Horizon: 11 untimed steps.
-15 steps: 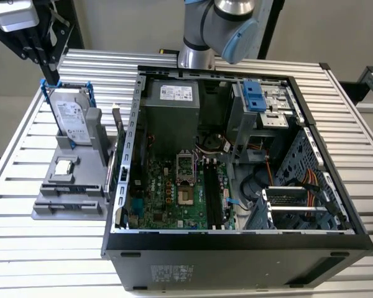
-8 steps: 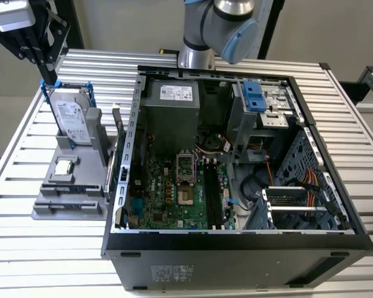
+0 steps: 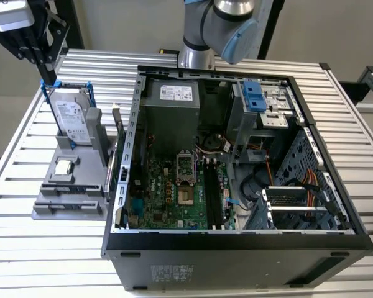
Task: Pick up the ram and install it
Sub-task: 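Reach for the ram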
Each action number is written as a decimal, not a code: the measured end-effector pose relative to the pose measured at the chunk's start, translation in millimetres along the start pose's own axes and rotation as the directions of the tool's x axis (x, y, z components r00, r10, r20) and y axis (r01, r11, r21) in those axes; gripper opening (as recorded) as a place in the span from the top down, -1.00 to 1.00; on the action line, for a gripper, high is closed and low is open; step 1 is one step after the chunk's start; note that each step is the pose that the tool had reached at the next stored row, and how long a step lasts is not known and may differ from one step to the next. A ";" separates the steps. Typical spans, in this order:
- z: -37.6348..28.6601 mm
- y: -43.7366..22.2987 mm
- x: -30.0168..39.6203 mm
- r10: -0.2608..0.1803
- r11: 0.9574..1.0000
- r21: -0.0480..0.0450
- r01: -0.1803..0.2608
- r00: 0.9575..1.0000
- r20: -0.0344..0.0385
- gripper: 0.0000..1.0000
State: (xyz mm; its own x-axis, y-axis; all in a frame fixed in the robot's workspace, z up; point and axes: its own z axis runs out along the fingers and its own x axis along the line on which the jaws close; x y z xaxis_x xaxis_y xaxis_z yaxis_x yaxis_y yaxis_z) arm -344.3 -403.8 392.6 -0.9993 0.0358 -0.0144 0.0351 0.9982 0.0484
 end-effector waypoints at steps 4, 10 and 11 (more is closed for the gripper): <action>-0.1 -1.3 0.3 0.000 1.000 0.000 0.000 1.000 0.000 1.00; -0.4 -7.5 0.4 0.000 1.000 0.000 0.000 1.000 0.000 1.00; -0.4 -8.6 0.5 0.000 1.000 0.000 0.000 1.000 0.000 1.00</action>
State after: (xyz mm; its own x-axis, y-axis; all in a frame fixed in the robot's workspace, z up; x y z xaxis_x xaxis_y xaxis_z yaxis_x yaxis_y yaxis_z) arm -345.1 -412.3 392.6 -0.9993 0.0358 -0.0145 0.0351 0.9982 0.0484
